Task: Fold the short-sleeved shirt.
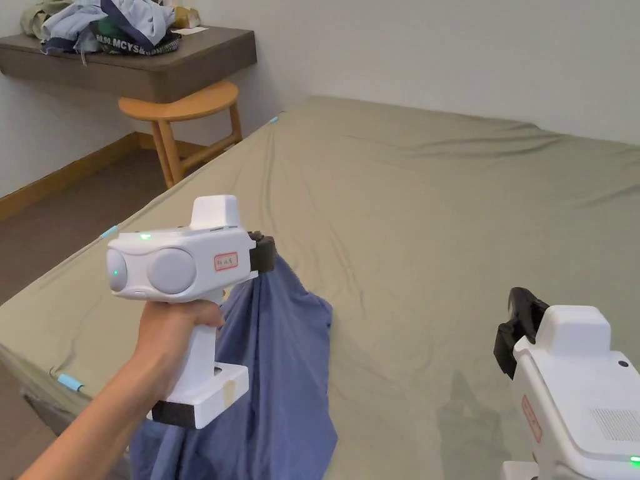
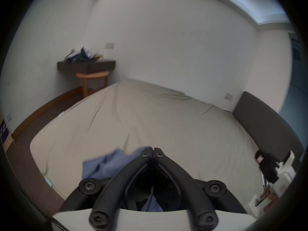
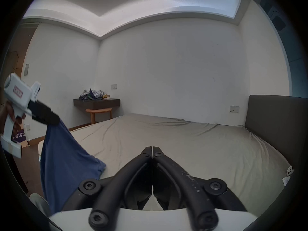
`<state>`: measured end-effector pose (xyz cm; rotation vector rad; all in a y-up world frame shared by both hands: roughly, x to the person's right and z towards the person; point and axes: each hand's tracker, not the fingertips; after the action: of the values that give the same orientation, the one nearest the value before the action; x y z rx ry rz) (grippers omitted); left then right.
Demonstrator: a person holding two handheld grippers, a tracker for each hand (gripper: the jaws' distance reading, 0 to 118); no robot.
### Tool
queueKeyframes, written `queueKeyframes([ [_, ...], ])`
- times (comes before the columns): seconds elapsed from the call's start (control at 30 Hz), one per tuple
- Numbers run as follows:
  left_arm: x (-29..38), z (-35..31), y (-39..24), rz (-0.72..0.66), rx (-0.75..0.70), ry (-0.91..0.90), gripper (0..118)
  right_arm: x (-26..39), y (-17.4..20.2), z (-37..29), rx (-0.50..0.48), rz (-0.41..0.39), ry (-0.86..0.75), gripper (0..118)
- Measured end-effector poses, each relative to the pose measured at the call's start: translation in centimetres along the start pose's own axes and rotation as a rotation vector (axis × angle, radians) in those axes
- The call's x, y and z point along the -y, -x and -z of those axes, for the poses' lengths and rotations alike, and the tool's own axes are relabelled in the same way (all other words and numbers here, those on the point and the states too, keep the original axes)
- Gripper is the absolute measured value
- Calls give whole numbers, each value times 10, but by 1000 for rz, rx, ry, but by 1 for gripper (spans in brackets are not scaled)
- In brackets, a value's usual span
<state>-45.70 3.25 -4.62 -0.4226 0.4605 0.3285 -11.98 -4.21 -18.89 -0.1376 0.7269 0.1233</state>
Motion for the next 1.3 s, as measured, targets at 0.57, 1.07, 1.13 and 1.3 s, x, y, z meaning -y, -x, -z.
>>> queueKeyframes([
  [0.57,-80,-2,-242,243,436,-144,0,-13,-133,-92,297,3,-92,1],
  [1.07,39,79,-371,383,653,168,0,16,-211,-140,498,30,-27,1],
  [1.13,75,101,-372,424,617,231,0,20,-212,-141,506,35,-20,1],
  [1.3,161,149,-359,434,530,457,0,32,-214,-138,507,51,10,1],
])
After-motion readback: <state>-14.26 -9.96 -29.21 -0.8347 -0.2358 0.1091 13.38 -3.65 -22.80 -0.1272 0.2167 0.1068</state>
